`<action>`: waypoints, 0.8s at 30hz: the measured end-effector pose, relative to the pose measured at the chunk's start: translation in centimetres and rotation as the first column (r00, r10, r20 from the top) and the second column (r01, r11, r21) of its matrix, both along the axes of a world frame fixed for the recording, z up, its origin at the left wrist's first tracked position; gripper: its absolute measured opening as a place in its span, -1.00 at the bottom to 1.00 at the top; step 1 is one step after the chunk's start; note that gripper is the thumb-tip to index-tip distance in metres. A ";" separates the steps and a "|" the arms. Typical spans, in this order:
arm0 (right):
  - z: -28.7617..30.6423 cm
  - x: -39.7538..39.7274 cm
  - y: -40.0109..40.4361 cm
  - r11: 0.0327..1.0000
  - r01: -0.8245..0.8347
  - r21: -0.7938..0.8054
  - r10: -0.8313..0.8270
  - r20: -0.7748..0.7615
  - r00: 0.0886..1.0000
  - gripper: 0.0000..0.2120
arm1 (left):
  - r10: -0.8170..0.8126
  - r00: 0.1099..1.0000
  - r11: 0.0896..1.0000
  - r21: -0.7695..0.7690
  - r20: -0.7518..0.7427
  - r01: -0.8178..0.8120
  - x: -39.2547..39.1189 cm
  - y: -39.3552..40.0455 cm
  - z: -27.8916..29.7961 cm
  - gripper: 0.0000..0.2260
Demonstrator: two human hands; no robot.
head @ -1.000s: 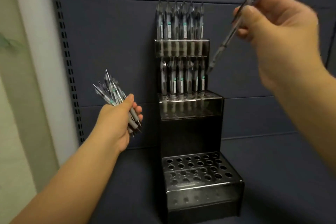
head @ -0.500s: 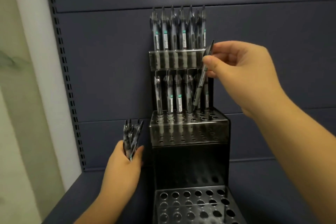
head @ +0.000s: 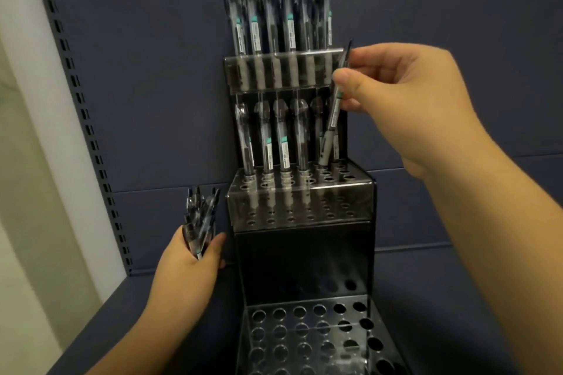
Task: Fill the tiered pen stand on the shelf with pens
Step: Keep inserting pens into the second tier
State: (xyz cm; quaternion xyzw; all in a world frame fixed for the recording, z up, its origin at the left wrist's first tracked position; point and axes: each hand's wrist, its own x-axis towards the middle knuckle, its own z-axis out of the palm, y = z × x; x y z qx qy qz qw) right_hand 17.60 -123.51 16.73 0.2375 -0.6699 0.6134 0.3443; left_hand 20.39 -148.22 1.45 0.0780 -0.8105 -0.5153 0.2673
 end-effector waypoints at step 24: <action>-0.1 2.1 -0.5 0.818 0.172 0.549 -0.277 0.114 0.954 -0.81 | -0.022 1.000 1.000 0.006 0.015 0.022 -0.1 -0.5 0.1 -0.84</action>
